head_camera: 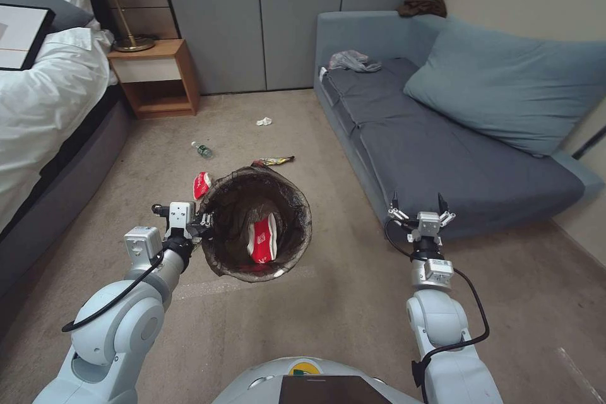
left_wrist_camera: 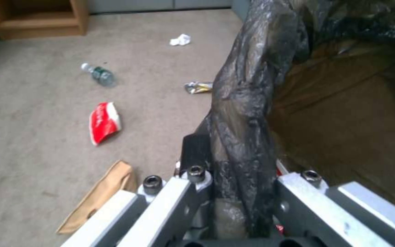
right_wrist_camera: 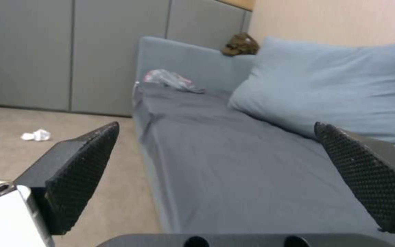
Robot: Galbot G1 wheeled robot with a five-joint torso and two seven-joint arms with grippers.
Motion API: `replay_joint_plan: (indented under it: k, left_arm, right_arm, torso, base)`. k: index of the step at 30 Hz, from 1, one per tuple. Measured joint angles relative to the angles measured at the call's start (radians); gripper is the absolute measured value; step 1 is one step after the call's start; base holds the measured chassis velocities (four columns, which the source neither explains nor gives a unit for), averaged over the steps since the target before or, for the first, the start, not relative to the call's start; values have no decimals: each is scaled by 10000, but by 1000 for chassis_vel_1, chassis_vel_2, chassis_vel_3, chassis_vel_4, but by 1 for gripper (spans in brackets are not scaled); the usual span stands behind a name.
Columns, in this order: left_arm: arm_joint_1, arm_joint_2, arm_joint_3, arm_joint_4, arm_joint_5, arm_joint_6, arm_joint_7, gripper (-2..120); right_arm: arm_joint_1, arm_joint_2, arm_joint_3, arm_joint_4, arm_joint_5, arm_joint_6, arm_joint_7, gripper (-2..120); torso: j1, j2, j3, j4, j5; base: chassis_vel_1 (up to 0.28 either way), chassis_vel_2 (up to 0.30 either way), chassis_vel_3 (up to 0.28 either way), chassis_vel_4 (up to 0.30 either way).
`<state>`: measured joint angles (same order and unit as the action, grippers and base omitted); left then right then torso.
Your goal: Pick up the trash bin, then pick up the garbage from the floor and place it into the trash bin.
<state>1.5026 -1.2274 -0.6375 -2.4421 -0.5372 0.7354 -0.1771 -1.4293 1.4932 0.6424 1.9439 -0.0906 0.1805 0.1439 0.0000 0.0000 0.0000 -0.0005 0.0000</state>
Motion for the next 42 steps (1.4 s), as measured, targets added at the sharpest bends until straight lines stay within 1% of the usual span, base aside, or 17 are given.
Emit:
replay_joint_plan:
  k: [20,34,37,39,41,42]
  left_arm:
    - [35,28,10,-34,-16,0,3,0]
    - [22,11,-7,0,-15,0,34,0]
    - [22,-17,-20,7,-23,0,-72,0]
    - [15,-45,-41,35,-49,-2,-250,0]
    - [16,-53,-41,44,-32,-6,-254,0]
    - [18,-69,-35,51,34,-8,-243,0]
  right_arm:
    - [-14,-44,-19,1,1,-1,3,100]
    - [-15,58,-35,-75,-21,69,4,100]
    - [-2,85,-6,-84,1,250,5,100]
    - [4,83,52,-76,16,311,-66,100]
    - [-3,77,58,-73,17,326,-94,100]
    - [-29,77,64,-61,17,344,-135,100]
  torso:
    - [0,0,0,0,0]
    - [0,0,0,1,0]
    - [0,0,0,1,0]
    - [0,0,0,4,0]
    - [0,0,0,4,0]
    - [0,0,0,0,0]
  base:
    - [64,69,66,68]
    - [69,76,67,67]
    - [73,49,40,54]
    - [17,16,16,27]
    - [0,0,0,0]
    - [0,0,0,0]
